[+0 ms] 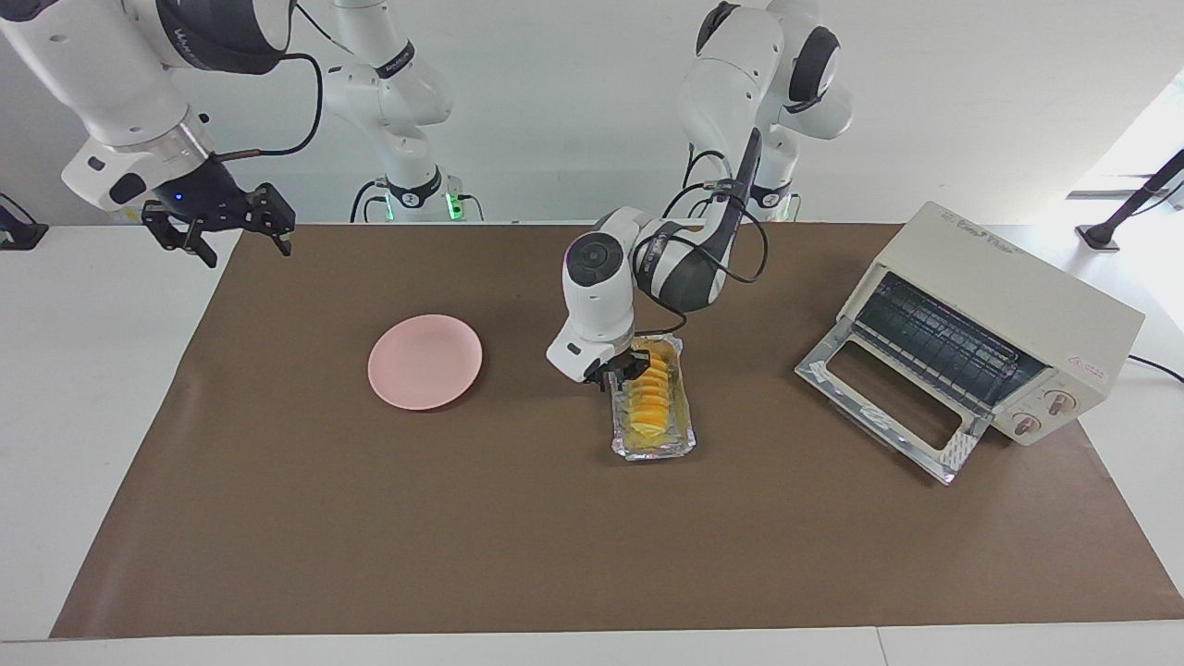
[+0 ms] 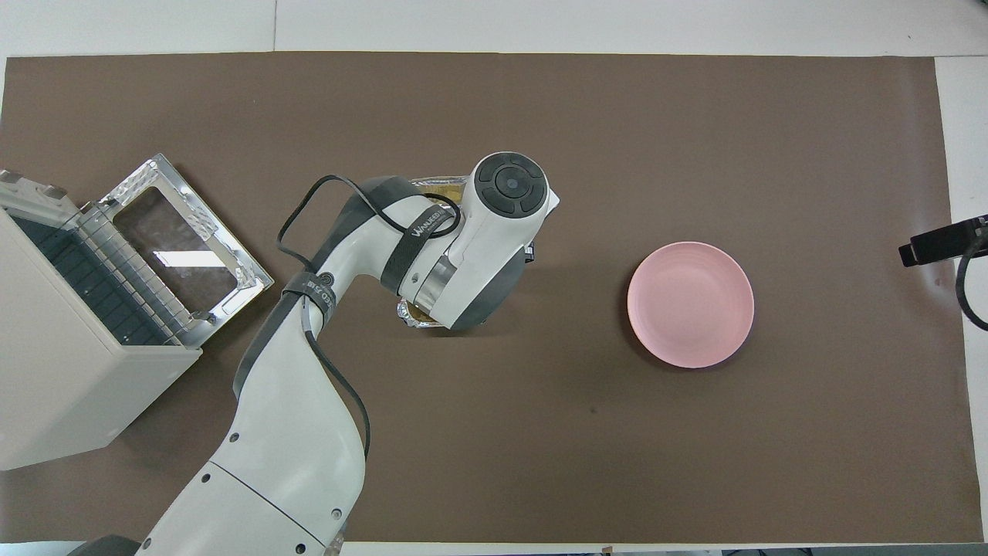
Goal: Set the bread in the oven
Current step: 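Lift the foil tray with the left gripper toward the oven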
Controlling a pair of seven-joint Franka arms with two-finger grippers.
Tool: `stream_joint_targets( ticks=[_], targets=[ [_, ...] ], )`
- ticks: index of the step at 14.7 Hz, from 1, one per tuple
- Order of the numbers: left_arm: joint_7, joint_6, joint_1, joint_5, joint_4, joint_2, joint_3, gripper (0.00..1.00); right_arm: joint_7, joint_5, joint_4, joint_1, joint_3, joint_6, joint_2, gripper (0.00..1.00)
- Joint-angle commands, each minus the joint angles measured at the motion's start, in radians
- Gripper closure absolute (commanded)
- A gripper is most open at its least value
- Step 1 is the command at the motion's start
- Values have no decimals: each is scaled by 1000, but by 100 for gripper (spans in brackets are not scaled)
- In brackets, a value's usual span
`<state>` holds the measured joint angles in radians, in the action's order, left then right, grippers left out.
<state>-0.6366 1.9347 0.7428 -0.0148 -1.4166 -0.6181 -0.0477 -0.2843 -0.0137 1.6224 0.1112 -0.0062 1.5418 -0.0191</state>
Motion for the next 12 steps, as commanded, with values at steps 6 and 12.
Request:
stream_joint_targets(
  ticks=[6, 12],
  targets=[
    [-103, -63, -5, -13, 21, -8, -35, 100, 7, 1, 16, 16, 18, -20, -21, 0],
    [-233, -250, -8, -5, 150, -9, -202, 100, 5, 3, 17, 12, 18, -28, -22, 0]
  ],
)
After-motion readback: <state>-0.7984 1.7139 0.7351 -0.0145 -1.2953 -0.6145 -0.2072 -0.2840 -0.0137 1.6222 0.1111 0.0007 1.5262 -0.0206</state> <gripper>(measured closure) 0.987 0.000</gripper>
